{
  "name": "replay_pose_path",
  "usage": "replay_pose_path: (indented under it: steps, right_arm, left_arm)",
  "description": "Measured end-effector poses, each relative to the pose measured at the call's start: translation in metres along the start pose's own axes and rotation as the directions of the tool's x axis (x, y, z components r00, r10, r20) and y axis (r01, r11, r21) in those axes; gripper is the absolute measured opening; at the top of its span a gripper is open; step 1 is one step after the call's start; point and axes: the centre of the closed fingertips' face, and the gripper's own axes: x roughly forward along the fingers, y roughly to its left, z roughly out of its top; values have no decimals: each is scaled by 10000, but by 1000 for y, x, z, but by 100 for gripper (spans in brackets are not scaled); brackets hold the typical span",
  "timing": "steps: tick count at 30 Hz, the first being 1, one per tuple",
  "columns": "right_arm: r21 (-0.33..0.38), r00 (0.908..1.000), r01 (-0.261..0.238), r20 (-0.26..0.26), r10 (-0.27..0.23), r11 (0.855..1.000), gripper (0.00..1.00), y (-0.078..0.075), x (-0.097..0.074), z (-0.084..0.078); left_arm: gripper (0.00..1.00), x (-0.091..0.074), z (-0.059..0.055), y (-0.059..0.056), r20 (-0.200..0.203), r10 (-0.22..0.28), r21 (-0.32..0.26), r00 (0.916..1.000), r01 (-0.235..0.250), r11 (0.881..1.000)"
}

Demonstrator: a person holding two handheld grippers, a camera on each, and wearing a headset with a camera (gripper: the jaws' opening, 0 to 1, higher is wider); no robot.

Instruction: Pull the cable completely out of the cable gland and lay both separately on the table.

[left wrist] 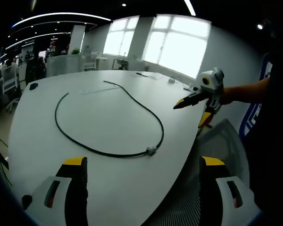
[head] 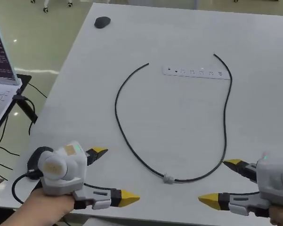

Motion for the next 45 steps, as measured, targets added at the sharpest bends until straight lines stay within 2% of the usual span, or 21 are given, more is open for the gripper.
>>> replay_pose_path:
  steps: [1,3,7,11,20,24,26,29,35,38,44,45]
  right_arm:
    - [-116,9998,18,-174,-20,9999,82,-1,3,-1]
    - [-223,9989,-87,-458,76,9997,80,0,7,-4]
    - [-674,9960,-252,-869,193,9974,78,2,18,-1]
    - [-1090,9918,-449,-1239,312,9930,72,3,30,2]
    - [-1453,9803,-842,-1892,559,9858,60,3,55,2]
    - [-1924,9663,-1029,-2522,521,9759,54,3,66,-5]
    - [-1860,9613,-1189,-2676,662,9753,51,6,72,-7]
    - [-2037,9564,-1263,-2848,646,9709,47,5,81,-9]
    - [-1891,9491,-1412,-3050,786,9718,41,4,96,-8]
    - [-1927,9379,-1573,-3362,854,9686,39,5,104,-14]
    - [-1946,9263,-1758,-3645,952,9650,35,6,117,-23]
    - [-1912,9223,-1840,-3728,1021,9642,34,7,121,-26]
  left_arm:
    - [99,0,-1,0,3,-11,-68,10000,12,10000]
    - [99,1,4,-2,458,-117,-859,9989,156,9962]
    - [99,4,-1,-6,132,-99,-483,9999,106,9988]
    - [99,5,0,-12,240,-257,-474,9994,268,9985]
    - [98,7,-7,-22,5,-314,-331,9995,314,9990]
    - [98,7,-11,-25,-60,-361,-404,9993,358,9985]
    - [98,5,-11,-28,-85,-381,-406,9992,377,9985]
    - [98,4,-12,-30,-55,-422,-408,9991,419,9983]
    - [98,3,-14,-30,-85,-382,-493,9992,377,9981]
    - [98,3,-16,-30,-104,-374,-530,9992,368,9979]
    - [97,3,-23,-29,-247,-354,-632,9991,337,9974]
    - [97,3,-24,-29,-251,-352,-650,9991,336,9973]
